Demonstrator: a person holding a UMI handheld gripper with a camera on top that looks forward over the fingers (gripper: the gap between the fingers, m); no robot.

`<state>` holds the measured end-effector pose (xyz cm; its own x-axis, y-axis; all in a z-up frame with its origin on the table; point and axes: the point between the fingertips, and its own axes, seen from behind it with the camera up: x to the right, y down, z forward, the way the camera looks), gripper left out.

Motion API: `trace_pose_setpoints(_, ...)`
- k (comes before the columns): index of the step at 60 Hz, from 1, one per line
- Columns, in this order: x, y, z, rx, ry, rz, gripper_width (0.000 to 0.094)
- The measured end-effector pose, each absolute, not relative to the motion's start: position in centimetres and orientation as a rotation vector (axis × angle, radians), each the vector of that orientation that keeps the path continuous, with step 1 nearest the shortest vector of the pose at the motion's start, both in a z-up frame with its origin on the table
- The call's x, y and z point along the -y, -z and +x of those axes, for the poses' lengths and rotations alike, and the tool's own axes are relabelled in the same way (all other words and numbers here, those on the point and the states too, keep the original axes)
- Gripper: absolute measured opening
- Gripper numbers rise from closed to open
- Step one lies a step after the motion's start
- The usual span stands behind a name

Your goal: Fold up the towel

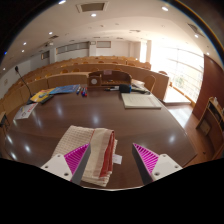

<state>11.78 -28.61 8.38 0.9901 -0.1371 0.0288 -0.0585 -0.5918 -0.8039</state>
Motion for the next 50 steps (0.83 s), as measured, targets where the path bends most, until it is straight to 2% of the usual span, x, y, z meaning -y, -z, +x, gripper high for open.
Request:
trace_pose_setpoints(10, 31.5, -12.8, 7.9, -0.071, 0.085, -2.153, 0.0848)
trace_pose_setpoints(22, 38.9, -16.8, 4.4, -0.057, 0.122, -2.113, 0.0848)
trace_pose_setpoints(37, 47.8, -18.9, 0.7, -0.034, 0.129, -2.105, 0.0845)
trace_pose_setpoints(50, 50.7, -19.9, -0.2, -0.020, 0.146, -2.085, 0.0846)
